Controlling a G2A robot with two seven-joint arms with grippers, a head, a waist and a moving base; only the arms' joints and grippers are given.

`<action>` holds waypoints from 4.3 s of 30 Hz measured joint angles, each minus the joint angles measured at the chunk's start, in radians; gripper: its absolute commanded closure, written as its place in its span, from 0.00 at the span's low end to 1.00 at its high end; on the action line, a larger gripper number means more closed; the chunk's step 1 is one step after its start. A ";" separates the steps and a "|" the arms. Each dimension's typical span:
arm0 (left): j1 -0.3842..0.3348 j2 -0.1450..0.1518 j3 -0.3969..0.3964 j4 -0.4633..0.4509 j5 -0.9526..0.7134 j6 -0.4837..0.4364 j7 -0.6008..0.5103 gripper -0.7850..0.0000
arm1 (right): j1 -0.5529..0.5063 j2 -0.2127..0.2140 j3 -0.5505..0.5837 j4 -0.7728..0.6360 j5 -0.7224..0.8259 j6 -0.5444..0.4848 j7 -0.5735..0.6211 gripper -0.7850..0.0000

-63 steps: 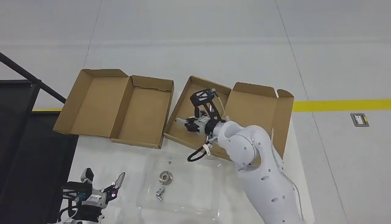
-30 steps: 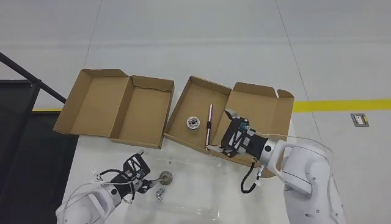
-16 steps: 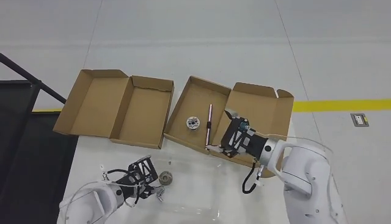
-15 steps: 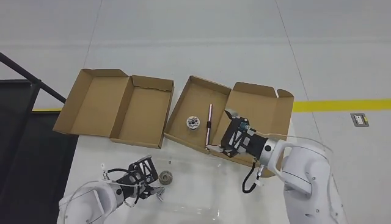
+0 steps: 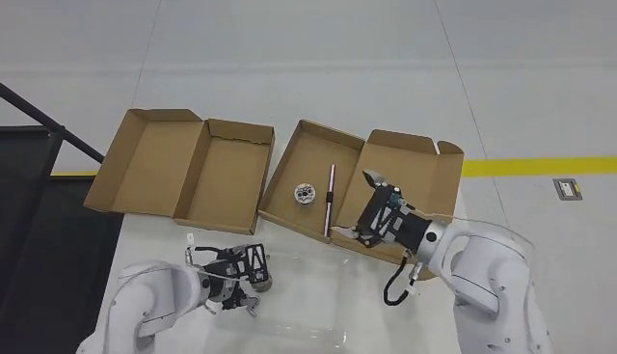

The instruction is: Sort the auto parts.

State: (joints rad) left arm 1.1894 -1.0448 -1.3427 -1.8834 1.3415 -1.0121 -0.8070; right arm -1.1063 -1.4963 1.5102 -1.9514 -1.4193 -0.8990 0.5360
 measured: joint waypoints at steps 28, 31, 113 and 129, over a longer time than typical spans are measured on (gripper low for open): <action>-0.177 0.053 0.233 0.162 -0.100 0.071 -0.075 0.00 | -0.058 0.026 0.094 -0.110 -0.050 0.004 -0.072 0.00; -0.206 0.058 0.280 0.187 -0.118 0.077 -0.078 0.24 | -0.058 0.026 0.094 -0.110 -0.050 0.004 -0.072 0.00; -0.428 0.106 0.553 0.292 -0.405 0.274 -0.246 1.00 | -0.058 0.026 0.094 -0.110 -0.050 0.004 -0.072 0.00; -0.140 0.235 0.005 0.087 -0.344 0.249 0.061 1.00 | -0.058 0.026 0.094 -0.110 -0.050 0.004 -0.072 0.00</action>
State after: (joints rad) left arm 1.0495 -0.8100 -1.3375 -1.7969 0.9978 -0.7629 -0.7456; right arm -1.1648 -1.4700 1.6041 -2.0611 -1.4693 -0.8945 0.4640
